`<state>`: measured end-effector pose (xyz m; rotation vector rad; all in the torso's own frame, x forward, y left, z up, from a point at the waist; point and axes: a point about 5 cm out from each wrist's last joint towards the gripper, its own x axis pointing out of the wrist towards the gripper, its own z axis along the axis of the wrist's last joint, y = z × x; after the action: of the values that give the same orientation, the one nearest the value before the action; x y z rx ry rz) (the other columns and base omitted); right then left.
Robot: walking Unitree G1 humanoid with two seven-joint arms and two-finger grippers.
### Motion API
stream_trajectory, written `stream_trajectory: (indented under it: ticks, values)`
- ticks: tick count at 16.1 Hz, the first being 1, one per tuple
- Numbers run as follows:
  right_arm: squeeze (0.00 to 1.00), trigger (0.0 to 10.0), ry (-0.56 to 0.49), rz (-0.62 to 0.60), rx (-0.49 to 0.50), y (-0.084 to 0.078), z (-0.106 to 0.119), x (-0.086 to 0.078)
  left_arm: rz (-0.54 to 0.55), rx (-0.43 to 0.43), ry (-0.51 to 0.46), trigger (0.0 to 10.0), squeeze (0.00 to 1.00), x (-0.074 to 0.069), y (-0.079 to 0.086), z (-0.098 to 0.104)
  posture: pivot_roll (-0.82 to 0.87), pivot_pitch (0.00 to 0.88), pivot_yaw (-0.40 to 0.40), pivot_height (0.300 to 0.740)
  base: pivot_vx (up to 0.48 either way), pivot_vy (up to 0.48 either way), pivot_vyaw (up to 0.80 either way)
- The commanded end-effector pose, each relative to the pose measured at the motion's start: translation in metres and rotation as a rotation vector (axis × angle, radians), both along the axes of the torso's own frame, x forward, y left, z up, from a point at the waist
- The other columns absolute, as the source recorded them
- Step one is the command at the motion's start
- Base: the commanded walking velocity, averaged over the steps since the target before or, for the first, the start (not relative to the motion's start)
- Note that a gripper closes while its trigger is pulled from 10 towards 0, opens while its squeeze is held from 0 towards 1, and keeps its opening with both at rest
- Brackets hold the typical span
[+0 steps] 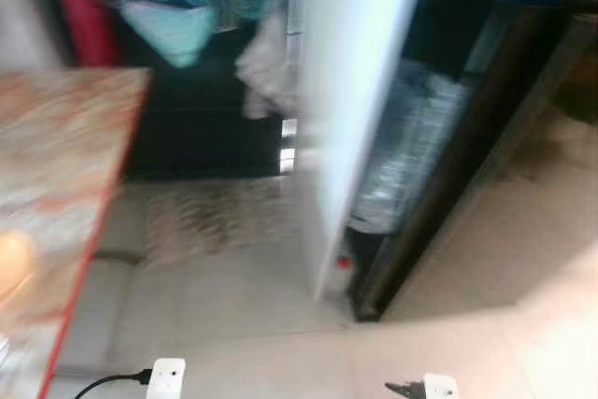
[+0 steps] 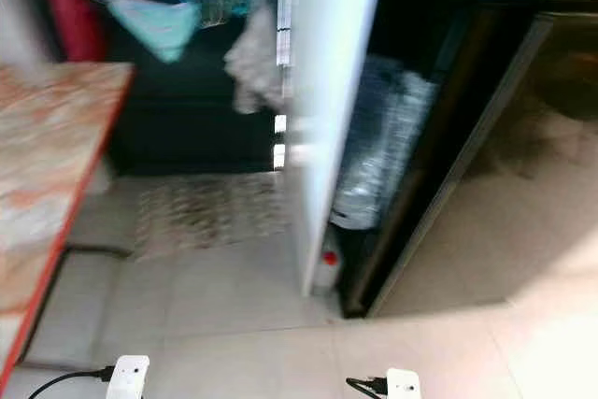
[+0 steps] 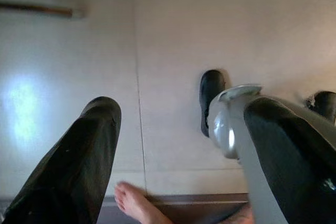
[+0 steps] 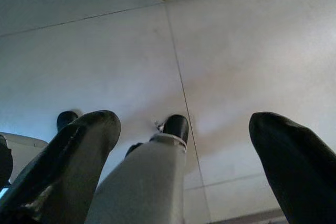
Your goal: Restocking fridge
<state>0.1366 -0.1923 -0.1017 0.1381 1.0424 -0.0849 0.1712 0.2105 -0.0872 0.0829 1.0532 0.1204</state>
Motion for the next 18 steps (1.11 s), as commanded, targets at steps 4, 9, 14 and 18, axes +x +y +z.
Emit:
stream_trajectory:
  ticks: [4,9,14,18]
  values:
    - [0.0,10.0,-0.019,0.013,-0.005,-0.001,0.0024,0.006,-0.001,0.009,0.018,10.0,0.0,-0.004,0.0021,-0.0015,0.09,0.0,-0.048,0.74,0.0,0.0,0.8]
    - [0.0,10.0,-0.016,0.022,-0.011,-0.0032,0.0025,0.0054,0.007,0.007,0.016,10.0,0.0,-0.0047,0.0,-0.0022,0.09,0.0,-0.057,0.74,0.0,0.0,0.8]
    - [0.0,10.0,-0.014,0.031,-0.016,-0.005,0.0026,0.0048,0.02,0.009,0.009,10.0,0.0,-0.0052,-0.0017,-0.0026,0.09,0.0,-0.067,0.74,0.0,0.0,0.8]
    - [0.0,10.0,-0.009,0.021,-0.014,-0.0055,0.0022,0.004,0.036,0.044,-0.032,10.0,0.0,-0.0034,-0.0004,-0.001,0.1,0.0,-0.07,0.74,0.0,0.0,0.55]
